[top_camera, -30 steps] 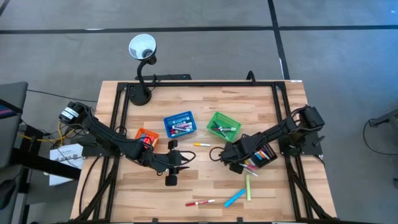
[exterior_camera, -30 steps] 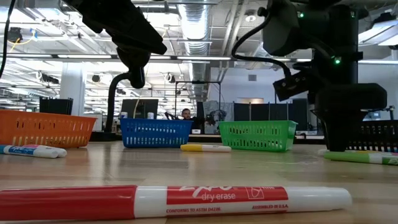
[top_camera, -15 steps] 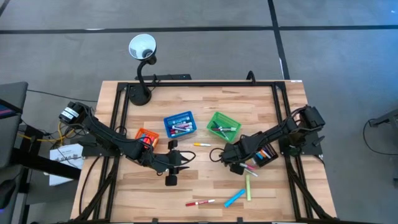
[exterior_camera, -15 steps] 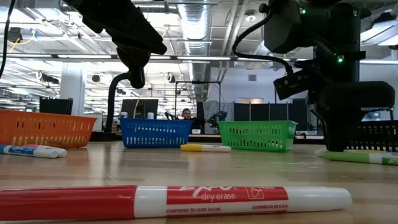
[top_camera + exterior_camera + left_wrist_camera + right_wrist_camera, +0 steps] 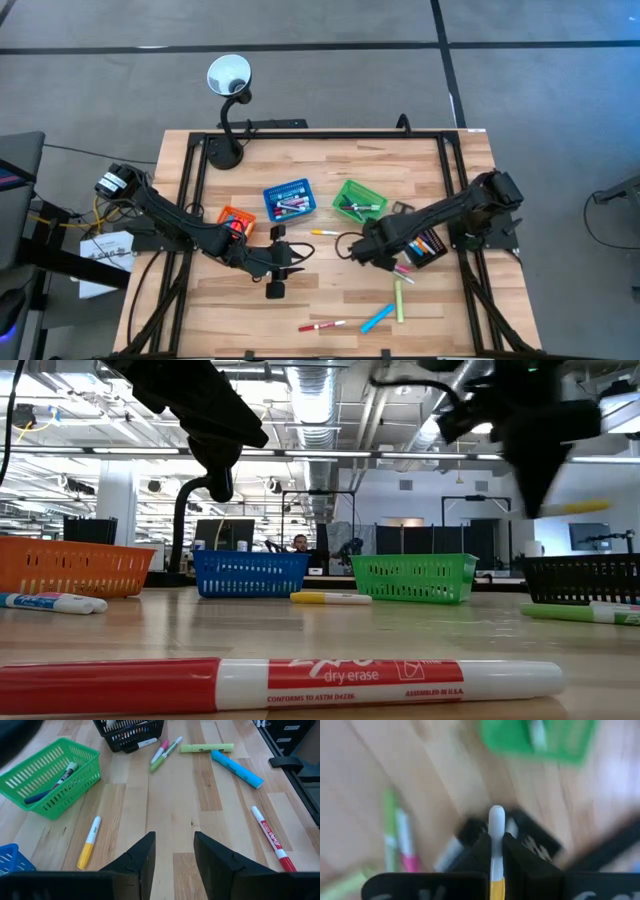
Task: Pick & Place Markers
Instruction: Put the small right yellow highlighter pen into the black basket, then put the small left pink highlighter pen into the black basket
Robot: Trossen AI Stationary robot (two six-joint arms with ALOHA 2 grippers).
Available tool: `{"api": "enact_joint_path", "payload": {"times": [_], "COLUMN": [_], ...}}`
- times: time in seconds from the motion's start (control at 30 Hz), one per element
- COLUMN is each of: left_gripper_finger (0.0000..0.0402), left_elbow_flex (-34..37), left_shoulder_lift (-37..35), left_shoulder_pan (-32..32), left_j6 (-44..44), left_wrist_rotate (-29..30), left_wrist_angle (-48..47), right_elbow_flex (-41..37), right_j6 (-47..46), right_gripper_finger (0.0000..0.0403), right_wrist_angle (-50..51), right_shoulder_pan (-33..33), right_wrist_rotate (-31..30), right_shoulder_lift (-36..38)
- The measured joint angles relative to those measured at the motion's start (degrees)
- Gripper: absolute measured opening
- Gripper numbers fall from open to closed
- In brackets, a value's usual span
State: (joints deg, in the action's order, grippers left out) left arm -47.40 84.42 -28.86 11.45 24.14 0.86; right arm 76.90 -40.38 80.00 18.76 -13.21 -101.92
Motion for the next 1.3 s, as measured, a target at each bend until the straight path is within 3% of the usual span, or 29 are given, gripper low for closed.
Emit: {"api": "enact_joint_path", "payload": {"times": [0.13, 0.27, 0.5, 0.73, 1.0, 1.17, 1.3], "left_gripper_finger": [0.0131, 0.0131, 0.0131, 0.0131, 0.0131, 0.0131, 0.0131], "left_elbow_flex": [0.85, 2.26, 3.13, 3.13, 3.13, 3.13, 3.13], "left_shoulder_lift": [0.00, 0.00, 0.00, 0.00, 0.00, 0.00, 0.00], "left_shoulder_pan": [-0.13, -0.08, -0.02, 0.04, 4.26, 9.05, 9.75], "left_j6": [1.34, 2.69, 2.87, 3.01, 2.99, 2.31, 2.28], "left_wrist_rotate": [-0.02, -0.02, -0.02, 0.00, 0.61, -9.91, -14.43], "left_wrist_angle": [-0.02, 0.11, 0.51, 0.76, 0.84, -4.96, -16.71], "right_elbow_flex": [-2.11, -8.07, -21.17, -30.06, -27.80, -22.49, -19.65], "right_j6": [-4.21, -5.26, -10.79, -15.67, -13.44, -13.18, -8.96], "right_gripper_finger": [0.0027, 0.0037, 0.0016, 0.0070, 0.0130, 0.0159, 0.0166], "right_wrist_angle": [4.03, -1.66, -9.25, -18.41, -16.58, -15.01, -19.50], "right_shoulder_pan": [1.19, 2.39, 2.87, 3.38, 3.03, 1.94, 2.06], "right_wrist_rotate": [3.32, 5.35, 5.75, 5.75, 5.47, 4.20, -4.80], "right_shoulder_lift": [2.35, 6.17, 14.03, 19.32, 21.13, 22.14, 22.88]}}
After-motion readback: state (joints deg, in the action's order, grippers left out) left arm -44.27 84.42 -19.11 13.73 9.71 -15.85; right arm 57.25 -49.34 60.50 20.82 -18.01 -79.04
